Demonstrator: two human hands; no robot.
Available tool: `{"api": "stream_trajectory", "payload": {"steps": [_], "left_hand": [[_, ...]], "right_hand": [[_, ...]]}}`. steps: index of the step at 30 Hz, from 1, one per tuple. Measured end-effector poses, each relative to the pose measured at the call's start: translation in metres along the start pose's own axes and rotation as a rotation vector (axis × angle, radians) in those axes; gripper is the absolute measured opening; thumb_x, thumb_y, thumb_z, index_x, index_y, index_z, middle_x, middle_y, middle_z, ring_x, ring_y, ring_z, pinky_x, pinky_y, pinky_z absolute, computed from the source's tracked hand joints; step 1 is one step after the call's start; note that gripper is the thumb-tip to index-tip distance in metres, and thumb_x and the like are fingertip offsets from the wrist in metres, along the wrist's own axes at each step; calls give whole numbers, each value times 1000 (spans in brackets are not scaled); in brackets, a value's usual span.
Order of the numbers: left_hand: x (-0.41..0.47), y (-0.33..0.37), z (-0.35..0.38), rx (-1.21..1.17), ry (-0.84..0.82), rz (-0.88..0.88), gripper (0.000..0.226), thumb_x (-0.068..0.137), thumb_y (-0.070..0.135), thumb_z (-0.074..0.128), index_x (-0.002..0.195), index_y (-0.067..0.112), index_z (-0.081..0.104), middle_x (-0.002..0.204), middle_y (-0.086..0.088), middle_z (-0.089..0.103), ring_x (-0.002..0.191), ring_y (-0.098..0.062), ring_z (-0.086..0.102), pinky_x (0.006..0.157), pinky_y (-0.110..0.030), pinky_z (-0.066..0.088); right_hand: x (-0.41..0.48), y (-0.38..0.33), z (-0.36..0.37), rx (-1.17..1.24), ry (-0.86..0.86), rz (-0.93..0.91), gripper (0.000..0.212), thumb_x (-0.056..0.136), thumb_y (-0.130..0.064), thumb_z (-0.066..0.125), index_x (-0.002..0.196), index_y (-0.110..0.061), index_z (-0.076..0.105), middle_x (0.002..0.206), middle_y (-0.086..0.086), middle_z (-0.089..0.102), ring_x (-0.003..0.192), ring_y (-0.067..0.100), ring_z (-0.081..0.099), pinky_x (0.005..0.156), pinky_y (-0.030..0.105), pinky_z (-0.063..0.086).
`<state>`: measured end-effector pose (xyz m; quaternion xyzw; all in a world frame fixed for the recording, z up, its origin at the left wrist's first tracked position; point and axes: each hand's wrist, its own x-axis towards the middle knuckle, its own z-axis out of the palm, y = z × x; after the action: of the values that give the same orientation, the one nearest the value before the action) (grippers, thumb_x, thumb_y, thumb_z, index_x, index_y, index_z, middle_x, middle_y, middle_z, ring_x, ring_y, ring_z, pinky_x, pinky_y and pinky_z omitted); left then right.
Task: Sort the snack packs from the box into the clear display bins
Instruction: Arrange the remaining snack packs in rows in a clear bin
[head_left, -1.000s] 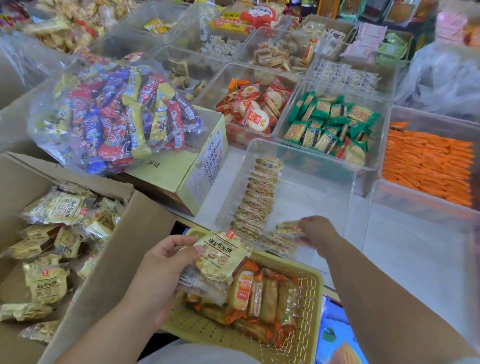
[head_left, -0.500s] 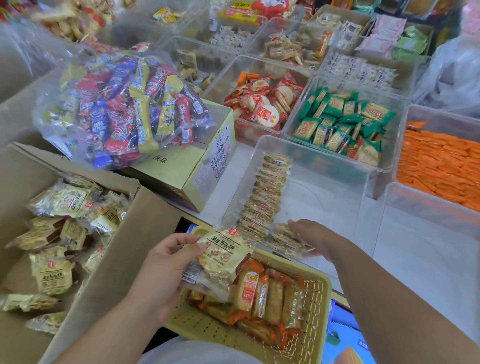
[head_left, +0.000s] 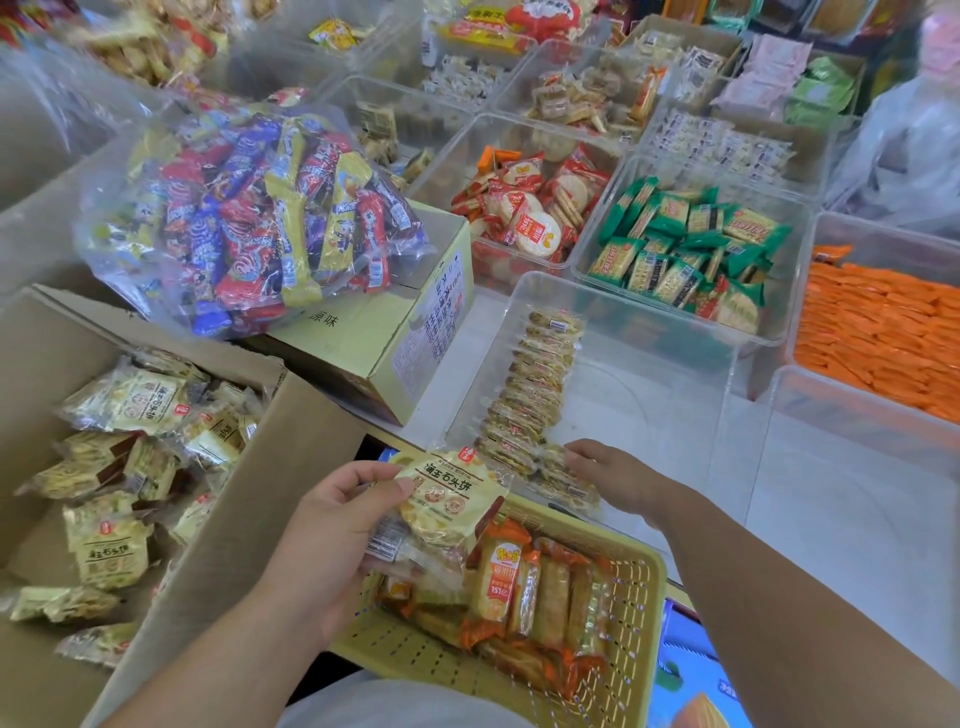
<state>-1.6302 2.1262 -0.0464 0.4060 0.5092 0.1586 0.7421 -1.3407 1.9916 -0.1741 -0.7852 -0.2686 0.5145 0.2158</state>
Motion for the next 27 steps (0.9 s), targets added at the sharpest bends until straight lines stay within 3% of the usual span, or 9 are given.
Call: {"api": "stream_trajectory", "payload": {"steps": [4, 7, 11, 15, 18, 21, 24, 27], "left_hand": [[-2, 2, 0, 3, 2, -2, 21, 66, 23, 83, 85, 20, 77, 105, -20, 77, 78, -34, 76, 51, -38, 59], [-4, 3, 1, 4, -8, -3, 19, 68, 23, 82, 86, 19, 77, 104, -20, 77, 77, -34, 76, 50, -37, 59], [-5, 6, 2, -17, 1, 5, 25, 67, 23, 82, 90, 16, 75, 104, -22, 77, 76, -34, 75, 51, -37, 59], [-6, 8, 2, -2, 37, 27, 26, 65, 24, 84, 88, 17, 76, 107, -24, 75, 78, -37, 73, 53, -40, 59], [-7, 8, 6, 44, 39, 43, 25, 65, 24, 83, 88, 17, 76, 104, -22, 76, 79, -38, 75, 55, -40, 60], [-7, 13, 13, 75, -38, 24, 18, 62, 23, 82, 80, 19, 78, 94, -20, 77, 74, -32, 75, 56, -37, 60], [-7, 19, 17, 105, -134, -67, 21, 62, 18, 82, 82, 15, 77, 96, -22, 76, 76, -33, 74, 64, -37, 60], [-8, 22, 19, 125, -222, -152, 15, 66, 17, 81, 80, 14, 77, 96, -21, 76, 74, -30, 75, 58, -34, 60]], "right_hand": [[1, 5, 6, -15, -17, -25, 48, 106, -48, 38, 148, -25, 40, 146, 5, 49, 118, 19, 48, 96, 33, 36], [0, 2, 5, -115, -15, -21, 54, 106, -51, 35, 152, -23, 36, 153, 7, 45, 130, 24, 47, 107, 37, 36], [-17, -19, 0, -308, 118, -51, 58, 106, -55, 26, 156, -26, 33, 160, 5, 39, 144, 28, 37, 117, 41, 29], [-73, -58, 15, -185, 328, -365, 63, 98, -70, 28, 150, -36, 40, 156, -9, 41, 142, 10, 34, 111, 30, 28], [-119, -81, 36, -191, 189, -647, 68, 86, -80, 43, 148, -55, 30, 158, -29, 22, 143, -15, 11, 112, 16, 15], [-135, -84, 44, -233, 53, -771, 79, 80, -51, 69, 149, -54, 31, 162, -29, 13, 149, -8, 10, 116, 18, 21], [-135, -78, 39, -143, 200, -791, 76, 80, -13, 74, 143, -45, 49, 156, -23, 37, 144, -1, 32, 115, 33, 37], [-130, -68, 33, -98, 328, -859, 53, 81, -11, 82, 127, -34, 69, 147, -17, 52, 135, 3, 45, 110, 34, 39]]}}
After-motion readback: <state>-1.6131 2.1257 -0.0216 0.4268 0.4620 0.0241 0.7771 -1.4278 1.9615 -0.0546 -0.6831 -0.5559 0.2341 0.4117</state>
